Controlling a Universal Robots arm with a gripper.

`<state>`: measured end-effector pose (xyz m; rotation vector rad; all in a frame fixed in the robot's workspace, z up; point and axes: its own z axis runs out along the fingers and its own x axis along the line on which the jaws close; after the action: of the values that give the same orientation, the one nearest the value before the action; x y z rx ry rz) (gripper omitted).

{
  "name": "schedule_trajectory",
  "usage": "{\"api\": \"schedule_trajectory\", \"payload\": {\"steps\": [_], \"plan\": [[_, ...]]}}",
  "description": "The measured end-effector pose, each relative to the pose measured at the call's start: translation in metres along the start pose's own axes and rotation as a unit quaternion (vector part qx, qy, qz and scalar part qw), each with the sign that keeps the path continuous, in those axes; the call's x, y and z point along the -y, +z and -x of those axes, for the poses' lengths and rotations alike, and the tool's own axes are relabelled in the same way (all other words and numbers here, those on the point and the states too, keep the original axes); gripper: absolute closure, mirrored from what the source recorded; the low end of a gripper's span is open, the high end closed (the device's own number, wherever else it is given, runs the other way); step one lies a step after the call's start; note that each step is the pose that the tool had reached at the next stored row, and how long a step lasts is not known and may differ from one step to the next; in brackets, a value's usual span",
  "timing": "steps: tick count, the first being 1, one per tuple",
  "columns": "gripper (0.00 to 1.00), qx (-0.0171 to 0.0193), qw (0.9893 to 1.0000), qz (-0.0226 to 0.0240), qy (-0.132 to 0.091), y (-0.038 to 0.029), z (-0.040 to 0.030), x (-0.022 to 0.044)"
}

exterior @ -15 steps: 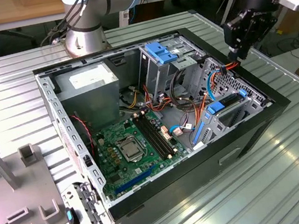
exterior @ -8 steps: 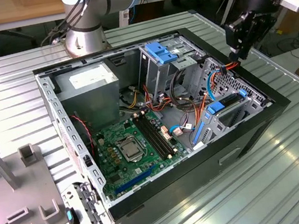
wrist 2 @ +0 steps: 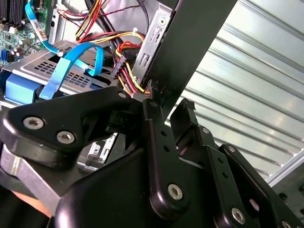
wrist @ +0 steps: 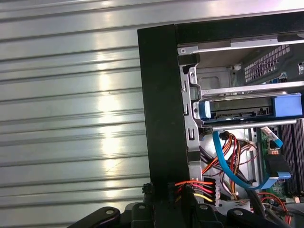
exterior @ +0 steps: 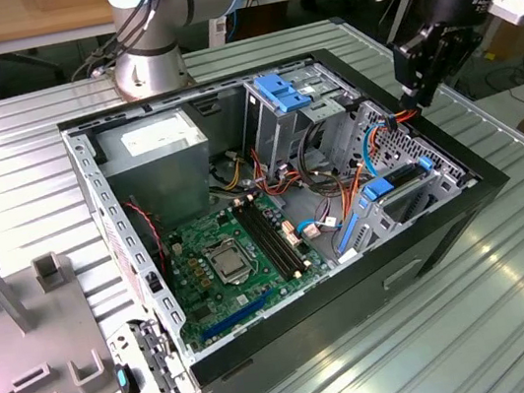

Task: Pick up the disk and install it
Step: 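Insert the first disk wire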

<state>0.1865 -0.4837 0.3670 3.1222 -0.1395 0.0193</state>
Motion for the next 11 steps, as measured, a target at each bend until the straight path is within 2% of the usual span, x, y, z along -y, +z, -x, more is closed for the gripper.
{"api": "schedule_trajectory", "payload": {"steps": [4, 7, 8, 9, 10, 11], "plan": [[0.64, 0.0, 1.0, -0.0003, 0.0, 0.0, -0.0003, -0.004], [0.65, 0.0, 1.0, -0.0004, 0.0, 0.0, 0.0003, -0.0043], [0.84, 0.0, 1.0, -0.0003, 0.0, 0.0004, 0.0006, -0.0043], [0.84, 0.0, 1.0, -0.0003, 0.0, 0.0014, 0.0006, -0.0044], [0.84, 0.0003, 1.0, -0.0029, 0.0, 0.0044, 0.0006, -0.0049], [0.84, 0.0004, 1.0, -0.0034, 0.0, 0.0031, 0.0006, -0.0048]]}}
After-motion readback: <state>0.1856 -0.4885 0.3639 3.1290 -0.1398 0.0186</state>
